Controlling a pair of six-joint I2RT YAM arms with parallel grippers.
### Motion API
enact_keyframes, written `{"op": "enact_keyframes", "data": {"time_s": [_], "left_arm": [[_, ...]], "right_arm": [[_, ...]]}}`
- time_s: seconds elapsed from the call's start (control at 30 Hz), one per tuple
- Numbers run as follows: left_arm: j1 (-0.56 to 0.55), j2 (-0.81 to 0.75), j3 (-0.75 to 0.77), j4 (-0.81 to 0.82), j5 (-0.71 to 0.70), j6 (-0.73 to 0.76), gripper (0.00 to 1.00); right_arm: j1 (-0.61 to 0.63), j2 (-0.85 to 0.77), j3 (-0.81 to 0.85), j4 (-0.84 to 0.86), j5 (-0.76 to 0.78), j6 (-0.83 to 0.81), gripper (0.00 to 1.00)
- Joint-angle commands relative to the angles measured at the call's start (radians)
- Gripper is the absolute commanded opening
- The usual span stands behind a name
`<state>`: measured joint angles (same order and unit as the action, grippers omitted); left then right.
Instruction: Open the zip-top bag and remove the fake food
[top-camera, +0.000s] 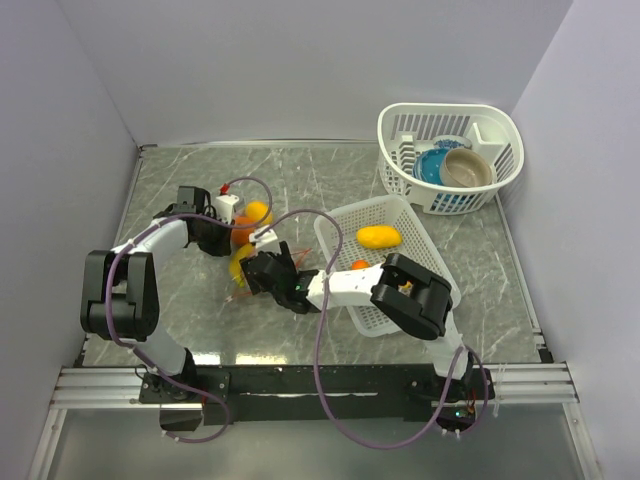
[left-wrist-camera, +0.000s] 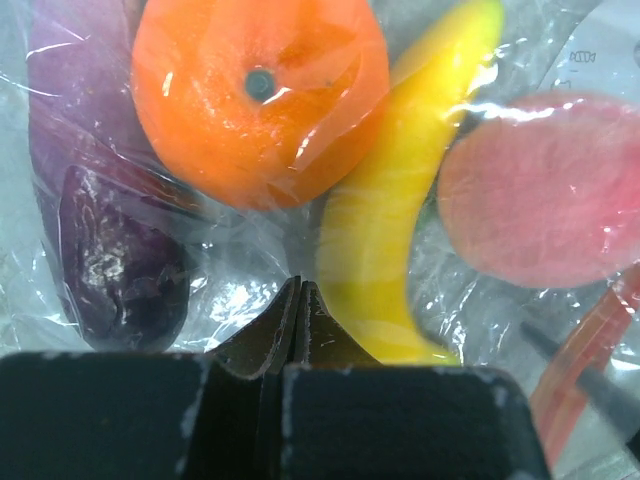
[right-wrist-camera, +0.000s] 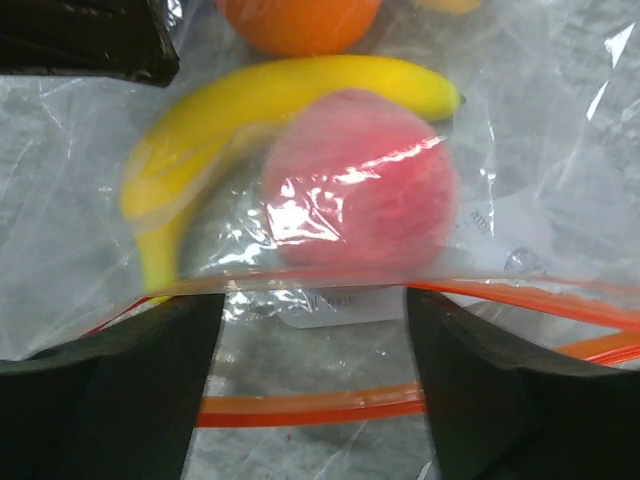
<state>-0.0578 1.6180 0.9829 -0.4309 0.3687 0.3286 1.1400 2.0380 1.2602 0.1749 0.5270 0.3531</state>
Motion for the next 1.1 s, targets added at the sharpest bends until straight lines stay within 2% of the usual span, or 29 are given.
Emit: {"op": "enact_keyframes", "data": {"time_s": [0.0, 0.03, 0.13, 0.4, 0.47, 0.63, 0.87, 1.0, 1.07], "left_arm": [[0.006, -0.043, -0.006, -0.003, 0.026, 0.017, 0.01], [0.006, -0.044, -0.007, -0.002, 0.024, 0.018, 0.01], [0.006, -0.049, -0.009, -0.002, 0.019, 0.018, 0.01], [0.015, -0.041, -0.003, -0.002, 0.013, 0.009, 0.01], [0.015, -0.041, 0.000, -0.002, 0.021, 0.000, 0.01], [0.015, -0.046, 0.022, -0.019, 0.035, -0.005, 0.01], [0.013, -0.090, 0.175, -0.137, 0.136, -0.034, 0.01], [0.015, -0.147, 0.223, -0.192, 0.186, -0.045, 0.01], [0.015, -0.145, 0.209, -0.166, 0.161, -0.048, 0.01]], "right_arm": [[-0.014, -0.015, -0.053, 0.050, -0.018, 0.041, 0.70], [-0.016, -0.033, -0.076, 0.060, -0.016, 0.041, 0.62], [-0.014, -0.082, -0.116, 0.089, -0.007, 0.035, 0.51], [0.013, -0.263, -0.266, 0.095, 0.024, 0.026, 0.49], [0.014, -0.283, -0.281, 0.104, 0.019, 0.029, 0.52], [0.017, -0.216, -0.226, 0.081, -0.010, 0.014, 0.66], [0.027, -0.180, -0.214, 0.074, -0.009, 0.035, 0.68], [0.035, -0.180, -0.232, 0.069, -0.007, 0.058, 0.69], [0.040, -0.183, -0.239, 0.075, -0.009, 0.066, 0.73]]}}
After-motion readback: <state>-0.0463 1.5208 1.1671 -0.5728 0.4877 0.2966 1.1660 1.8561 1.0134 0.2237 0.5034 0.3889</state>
